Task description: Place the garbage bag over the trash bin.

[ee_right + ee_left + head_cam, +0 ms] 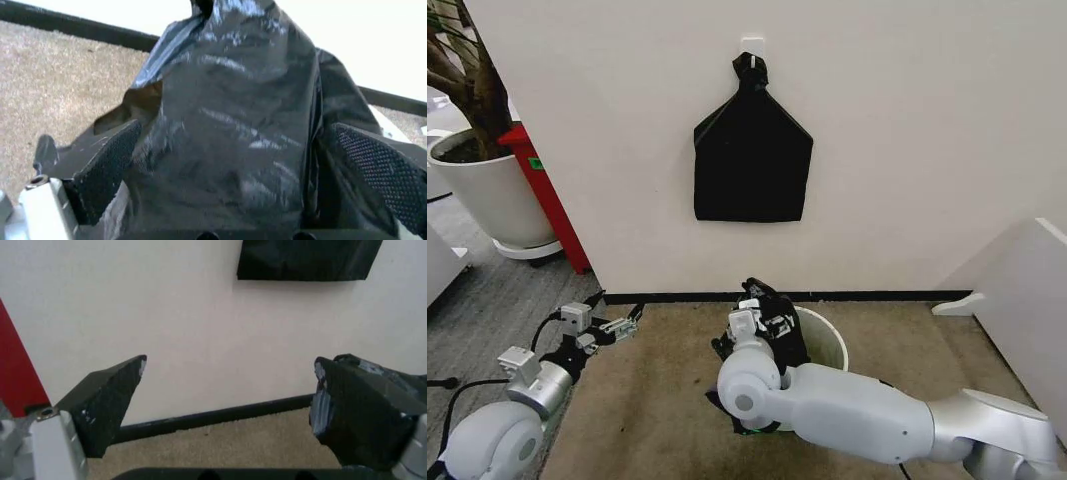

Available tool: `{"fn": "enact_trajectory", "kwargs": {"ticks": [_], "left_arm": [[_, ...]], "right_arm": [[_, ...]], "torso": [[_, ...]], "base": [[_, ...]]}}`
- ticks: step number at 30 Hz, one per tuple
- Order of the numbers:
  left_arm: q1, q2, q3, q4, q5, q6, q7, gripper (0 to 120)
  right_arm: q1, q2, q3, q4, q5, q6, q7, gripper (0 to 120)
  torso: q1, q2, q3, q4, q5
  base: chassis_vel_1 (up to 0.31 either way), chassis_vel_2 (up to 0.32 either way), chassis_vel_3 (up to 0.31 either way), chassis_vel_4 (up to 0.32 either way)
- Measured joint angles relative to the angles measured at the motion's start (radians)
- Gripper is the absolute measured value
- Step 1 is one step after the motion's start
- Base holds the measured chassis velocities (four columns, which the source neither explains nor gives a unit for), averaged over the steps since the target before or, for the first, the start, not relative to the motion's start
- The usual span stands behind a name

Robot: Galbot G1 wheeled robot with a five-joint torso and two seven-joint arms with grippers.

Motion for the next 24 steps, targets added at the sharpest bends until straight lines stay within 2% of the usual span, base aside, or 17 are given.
{"fn": "enact_trajectory", "kwargs": {"ticks": [18, 24], "left_arm": [[-0.001, -0.003, 0.005, -0.010, 0.003, 0.000, 0.003, 100], [-0.008, 0.017, 0.023, -0.014, 0.016, 0.002, 0.010, 100]], "right_arm": [[-0.011, -0.084, 0.015, 0.070, 0.008, 0.003, 0.000, 100], [-0.009, -0.133, 0.017, 0.111, 0.022, 0.002, 0.000, 100]], "torso": [[0.000, 0.000, 0.000, 0.0000, 0.0001], [0.000, 0.000, 0.000, 0.0000, 0.0000]], "base": [[0.000, 0.000, 0.000, 0.000], [0.000, 0.000, 0.000, 0.000]]}}
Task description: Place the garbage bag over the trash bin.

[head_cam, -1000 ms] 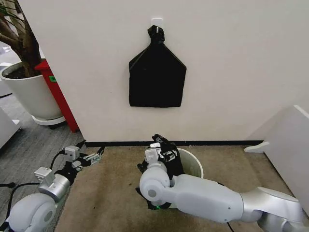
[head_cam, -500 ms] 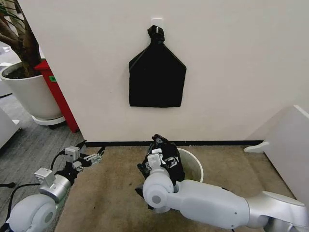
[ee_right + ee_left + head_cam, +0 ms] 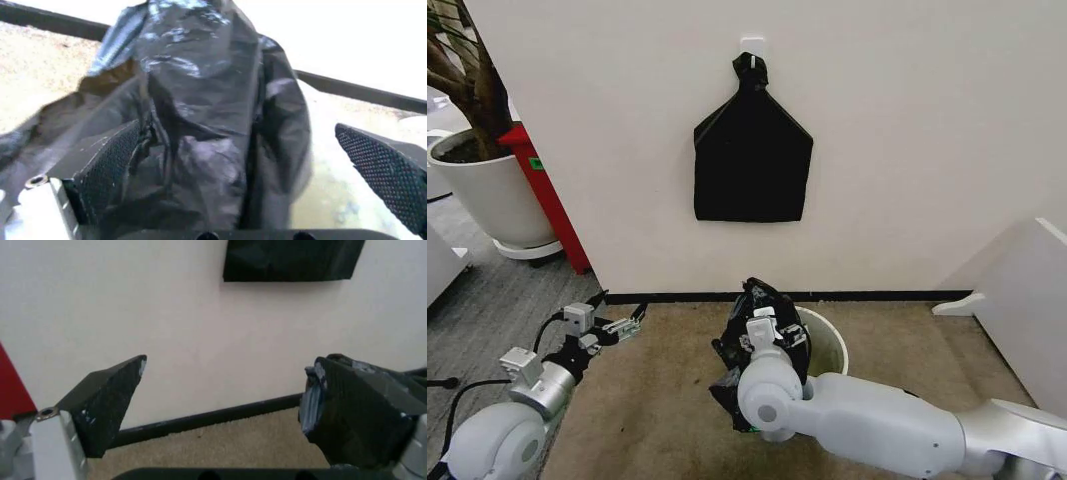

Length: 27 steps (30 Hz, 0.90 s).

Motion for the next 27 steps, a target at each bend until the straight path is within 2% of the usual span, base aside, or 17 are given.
{"fn": "enact_trajectory", "kwargs": {"ticks": [5, 10, 16, 19, 20, 23, 27], "left_arm": [[-0.017, 0.025, 0.030, -0.023, -0.001, 0.031, -0.004, 100], [-0.096, 0.064, 0.152, -0.036, -0.005, 0.060, -0.037, 100], [-0.148, 0.076, 0.220, -0.039, -0.005, 0.097, -0.050, 100], [-0.219, 0.106, 0.327, -0.040, -0.006, 0.142, -0.078, 100], [-0.219, 0.106, 0.327, -0.040, -0.006, 0.142, -0.078, 100], [-0.281, 0.117, 0.400, -0.019, -0.005, 0.157, -0.095, 100], [-0.291, 0.124, 0.396, -0.014, -0.010, 0.165, -0.102, 100]], "right_arm": [[-0.009, -0.029, 0.005, 0.013, 0.001, -0.002, 0.000, 100], [-0.024, -0.058, 0.023, 0.022, 0.002, -0.005, 0.000, 100], [-0.022, -0.068, 0.043, 0.031, 0.020, -0.010, 0.000, 100], [-0.028, -0.094, 0.043, 0.042, 0.025, -0.012, 0.000, 100], [-0.028, -0.094, 0.043, 0.042, 0.025, -0.012, 0.000, 100], [-0.038, -0.098, 0.053, 0.052, 0.027, -0.005, 0.000, 100], [-0.027, -0.074, 0.078, 0.077, 0.072, 0.015, -0.001, 100]], "torso": [[0.000, 0.000, 0.000, 0.0000, 0.0003], [0.000, 0.000, 0.000, -0.0006, 0.0000], [0.000, 0.000, 0.000, 0.0003, 0.0002], [0.000, 0.000, 0.000, -0.0003, 0.0002], [0.000, 0.000, 0.000, -0.0003, 0.0002], [0.000, 0.000, 0.000, -0.0006, -0.0001], [0.000, 0.000, 0.000, -0.0004, -0.0001]], "base": [[0.000, 0.000, 0.000, 0.000], [0.000, 0.000, 0.000, 0.000], [0.000, 0.000, 0.000, 0.000], [0.000, 0.000, 0.000, 0.000], [0.000, 0.000, 0.000, 0.000], [0.000, 0.000, 0.000, 0.000], [0.000, 0.000, 0.000, 0.000]]}}
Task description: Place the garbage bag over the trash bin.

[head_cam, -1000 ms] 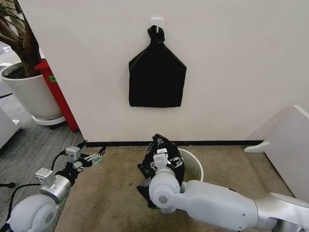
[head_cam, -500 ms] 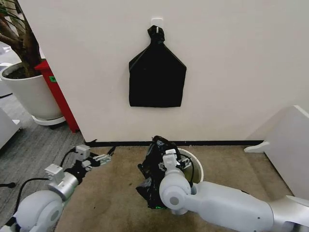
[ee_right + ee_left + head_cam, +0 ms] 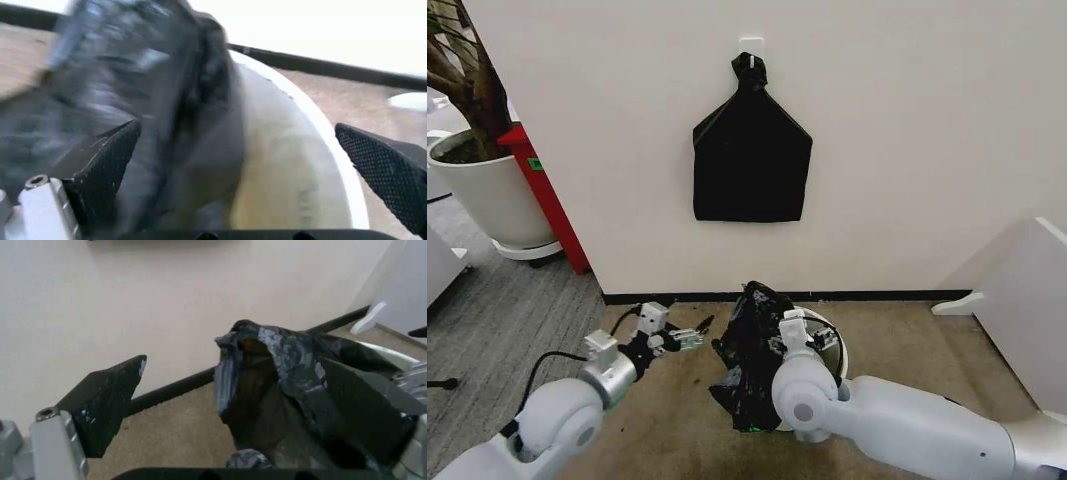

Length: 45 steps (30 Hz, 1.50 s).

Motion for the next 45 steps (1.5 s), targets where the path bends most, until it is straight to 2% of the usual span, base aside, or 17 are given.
{"fn": "enact_trajectory", "kwargs": {"ticks": [6, 14, 33, 39, 41, 45], "left_arm": [[0.067, 0.022, -0.115, -0.005, -0.005, -0.009, -0.005, 100], [0.062, 0.015, -0.133, -0.009, -0.011, -0.022, -0.015, 100], [0.035, -0.002, -0.090, -0.015, -0.011, -0.026, 0.024, 100], [0.029, -0.001, -0.067, -0.018, 0.002, -0.005, 0.040, 100], [0.020, -0.001, -0.049, -0.018, 0.010, 0.006, 0.043, 100], [-0.056, -0.001, 0.063, -0.001, 0.024, 0.050, 0.040, 100]], "right_arm": [[0.047, 0.073, 0.028, 0.024, 0.070, 0.022, 0.000, 100], [0.023, 0.108, -0.005, -0.044, 0.052, 0.035, -0.001, 100], [-0.032, -0.033, -0.005, -0.033, 0.010, 0.011, -0.001, 100], [-0.038, -0.073, 0.003, -0.015, 0.010, 0.010, -0.001, 100], [-0.039, -0.080, 0.004, -0.008, 0.011, 0.011, -0.001, 100], [-0.045, -0.099, 0.009, 0.005, 0.015, 0.013, -0.001, 100]], "torso": [[0.000, 0.000, 0.000, 0.0009, 0.0000], [0.000, 0.000, 0.000, 0.0006, 0.0001], [0.000, 0.000, 0.000, 0.0003, 0.0004], [0.000, 0.000, 0.000, 0.0003, 0.0003], [0.000, 0.000, 0.000, 0.0005, 0.0003], [0.000, 0.000, 0.000, 0.0005, 0.0002]], "base": [[0.000, 0.000, 0.000, 0.000], [0.000, 0.000, 0.000, 0.000], [0.000, 0.000, 0.000, 0.000], [0.000, 0.000, 0.000, 0.000], [0.000, 0.000, 0.000, 0.000], [0.000, 0.000, 0.000, 0.000]]}}
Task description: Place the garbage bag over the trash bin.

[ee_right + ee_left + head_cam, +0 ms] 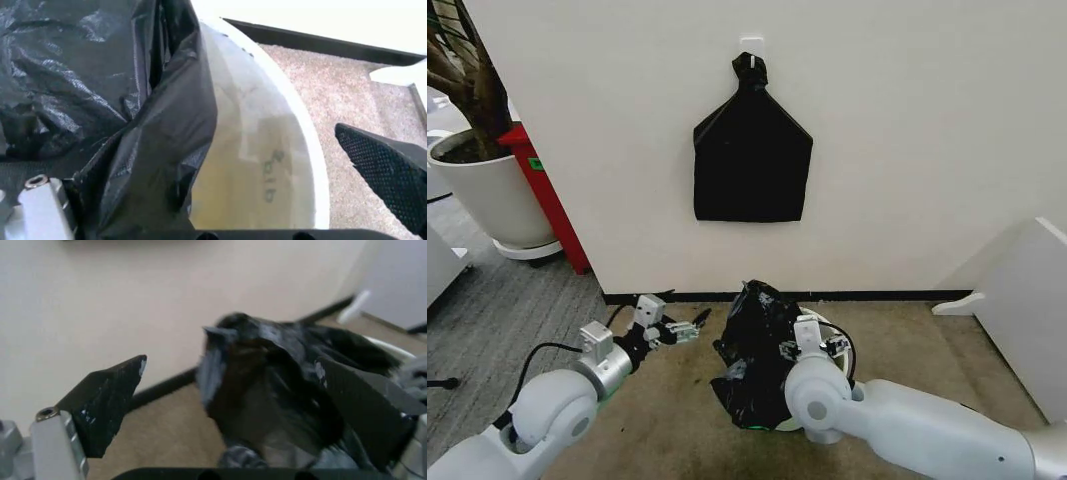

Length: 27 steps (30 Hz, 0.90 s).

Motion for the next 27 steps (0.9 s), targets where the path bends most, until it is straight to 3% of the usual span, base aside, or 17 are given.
{"fn": "enact_trajectory", "kwargs": {"ticks": [3, 8, 10, 13, 15, 27], "left_arm": [[-0.065, -0.008, 0.078, 0.018, 0.001, 0.026, -0.015, 100], [-0.238, -0.035, 0.230, 0.062, -0.013, 0.150, -0.092, 100], [-0.287, -0.048, 0.276, 0.065, -0.033, 0.234, -0.152, 100], [-0.305, -0.054, 0.299, 0.065, -0.053, 0.269, -0.188, 100], [-0.339, -0.072, 0.348, 0.065, -0.096, 0.323, -0.282, 100], [-0.474, -0.193, 0.498, 0.130, -0.288, 0.422, -0.556, 100]], "right_arm": [[-0.005, -0.008, 0.006, 0.002, 0.002, 0.000, 0.000, 100], [-0.016, -0.023, 0.025, 0.002, 0.007, 0.001, 0.000, 100], [-0.018, -0.026, 0.031, 0.004, 0.012, 0.001, 0.000, 100], [-0.018, -0.026, 0.033, 0.006, 0.015, 0.001, 0.000, 100], [-0.019, -0.023, 0.038, 0.007, 0.017, 0.001, 0.000, 100], [-0.039, -0.021, 0.057, 0.013, 0.019, 0.001, 0.000, 100]], "torso": [[0.000, 0.000, 0.000, -0.0002, -0.0001], [0.000, 0.000, 0.000, -0.0005, 0.0000], [0.000, 0.000, 0.000, -0.0004, 0.0002], [0.000, 0.000, 0.000, -0.0003, 0.0002], [0.000, 0.000, 0.000, -0.0002, 0.0000], [0.000, 0.000, 0.000, -0.0002, 0.0002]], "base": [[0.000, 0.000, 0.000, 0.000], [0.000, 0.000, 0.000, 0.000], [0.000, 0.000, 0.000, 0.000], [0.000, 0.000, 0.000, 0.000], [0.000, 0.000, 0.000, 0.000], [0.000, 0.000, 0.000, 0.000]]}}
